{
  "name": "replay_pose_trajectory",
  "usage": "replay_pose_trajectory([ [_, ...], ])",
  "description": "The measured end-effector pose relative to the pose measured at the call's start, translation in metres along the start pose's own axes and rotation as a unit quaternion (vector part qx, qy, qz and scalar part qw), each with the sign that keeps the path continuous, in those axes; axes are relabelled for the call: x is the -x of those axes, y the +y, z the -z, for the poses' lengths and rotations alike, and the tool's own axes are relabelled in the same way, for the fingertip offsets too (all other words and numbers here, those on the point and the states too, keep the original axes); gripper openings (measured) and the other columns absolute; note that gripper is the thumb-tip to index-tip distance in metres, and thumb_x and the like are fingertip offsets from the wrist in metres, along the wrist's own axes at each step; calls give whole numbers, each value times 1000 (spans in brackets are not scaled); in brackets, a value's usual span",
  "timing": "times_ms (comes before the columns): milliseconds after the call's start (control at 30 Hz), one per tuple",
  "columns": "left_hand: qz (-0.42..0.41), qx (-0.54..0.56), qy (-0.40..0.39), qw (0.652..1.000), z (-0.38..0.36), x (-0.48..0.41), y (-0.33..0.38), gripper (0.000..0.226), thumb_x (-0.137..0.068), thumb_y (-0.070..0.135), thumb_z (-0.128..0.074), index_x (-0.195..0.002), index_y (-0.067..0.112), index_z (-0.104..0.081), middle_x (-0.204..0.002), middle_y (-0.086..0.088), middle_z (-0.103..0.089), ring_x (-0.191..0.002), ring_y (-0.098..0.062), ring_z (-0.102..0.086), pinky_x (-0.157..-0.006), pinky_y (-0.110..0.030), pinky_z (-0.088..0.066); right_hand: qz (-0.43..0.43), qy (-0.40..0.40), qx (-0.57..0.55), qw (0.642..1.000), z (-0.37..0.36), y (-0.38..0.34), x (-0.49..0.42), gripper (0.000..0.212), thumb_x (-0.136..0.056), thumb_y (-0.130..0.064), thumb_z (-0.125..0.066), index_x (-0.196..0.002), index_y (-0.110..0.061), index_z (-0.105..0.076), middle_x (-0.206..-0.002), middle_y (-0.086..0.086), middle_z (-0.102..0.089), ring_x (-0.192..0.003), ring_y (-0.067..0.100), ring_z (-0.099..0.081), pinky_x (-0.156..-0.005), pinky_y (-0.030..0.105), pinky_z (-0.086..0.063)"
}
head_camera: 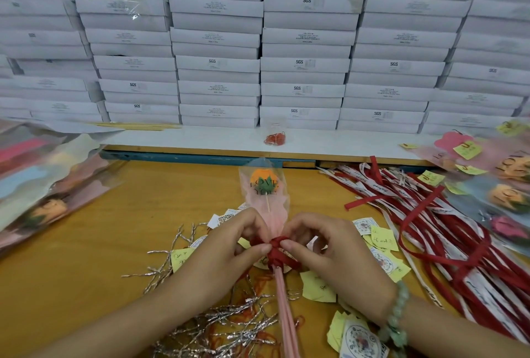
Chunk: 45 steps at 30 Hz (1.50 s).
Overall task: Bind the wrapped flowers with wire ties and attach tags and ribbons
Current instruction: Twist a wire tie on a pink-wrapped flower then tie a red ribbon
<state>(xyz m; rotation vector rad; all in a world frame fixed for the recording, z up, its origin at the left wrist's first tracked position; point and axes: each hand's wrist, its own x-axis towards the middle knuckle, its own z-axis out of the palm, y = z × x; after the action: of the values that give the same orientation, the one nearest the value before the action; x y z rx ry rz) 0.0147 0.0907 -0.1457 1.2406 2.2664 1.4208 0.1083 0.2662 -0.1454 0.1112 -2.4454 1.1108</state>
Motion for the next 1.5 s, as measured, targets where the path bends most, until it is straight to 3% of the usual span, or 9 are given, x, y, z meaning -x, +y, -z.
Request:
replay_pose_trajectory([
  [233, -7, 30, 4, 1000, -3, 0, 0, 23, -91, 15, -66, -79, 32, -56, -80, 13, -60, -54, -9, -41, -53, -17, -34, 0, -44, 1, 999, -2, -3, 1, 20, -78, -23, -80, -92, -25, -65, -80, -16, -67, -75, 4, -63, -57, 8, -42],
  [400, -10, 118, -3, 993, -6, 0, 1, 25, -85, 11, -71, -78, 31, -58, -78, 10, -65, -78, -5, -63, -64, -19, -49, -18, -34, 7, 999, -1, 0, 0, 30, -79, -16, -79, -86, -40, -62, -79, -26, -64, -76, 0, -60, -62, 10, -43],
  [567, 4, 187, 31, 982, -5, -2, 0, 18, -66, 20, -78, -78, 19, -64, -77, 1, -67, -79, -15, -67, -66, -22, -56, -52, -25, -51, 997, -2, 2, -1, 21, -80, -12, -76, -86, -31, -69, -72, -12, -67, -65, 0, -59, -55, 12, -41],
  [700, 24, 224, 48, 973, -3, -3, -1, 19, -62, 20, -81, -76, 22, -70, -83, -2, -73, -83, -16, -71, -71, -20, -56, -73, -14, -100, 992, 0, 3, -2, 12, -85, -10, -71, -83, -22, -73, -76, 0, -68, -66, 6, -58, -58, 28, -45],
  [900, 58, 331, 59, 940, -1, -3, 4, 19, -68, 16, -78, -83, 10, -69, -82, -8, -74, -52, -13, -67, -42, -14, -47, -51, 41, -92, 994, 1, 2, -3, 4, -81, -23, -76, -77, -23, -75, -83, -5, -59, -71, 9, -53, -62, 32, -44],
  [1133, 67, 235, 19, 969, -5, 0, 6, 18, -85, 0, -68, -83, 16, -78, -71, -13, -73, -55, -12, -64, -48, -17, -49, -34, -7, -150, 988, -1, -3, 3, 5, -84, -14, -74, -86, -18, -71, -76, 2, -69, -66, 11, -66, -59, 43, -55],
  [1200, 74, 221, -2, 972, -6, 2, 7, 30, -85, -4, -67, -81, 23, -79, -74, -10, -75, -65, -13, -70, -52, -18, -51, -38, -7, -172, 984, 0, -3, 4, 8, -83, -12, -75, -85, -19, -72, -77, 4, -72, -67, 15, -71, -59, 35, -59],
  [1300, 79, 217, -4, 973, -5, 1, 10, 16, -76, 7, -78, -86, 19, -78, -81, -8, -77, -73, -13, -72, -54, -18, -52, -42, -1, -183, 982, 1, -1, 2, 11, -81, -11, -76, -88, -19, -73, -80, 2, -75, -72, 16, -73, -60, 19, -55],
  [1500, 78, 223, 24, 971, -3, -2, 7, 11, -69, 19, -75, -72, 9, -77, -67, -12, -73, -50, -11, -62, -49, -16, -49, -32, 12, -150, 988, 0, -3, 3, 14, -90, -11, -66, -94, -22, -72, -87, -4, -74, -77, 13, -72, -63, 30, -59],
])
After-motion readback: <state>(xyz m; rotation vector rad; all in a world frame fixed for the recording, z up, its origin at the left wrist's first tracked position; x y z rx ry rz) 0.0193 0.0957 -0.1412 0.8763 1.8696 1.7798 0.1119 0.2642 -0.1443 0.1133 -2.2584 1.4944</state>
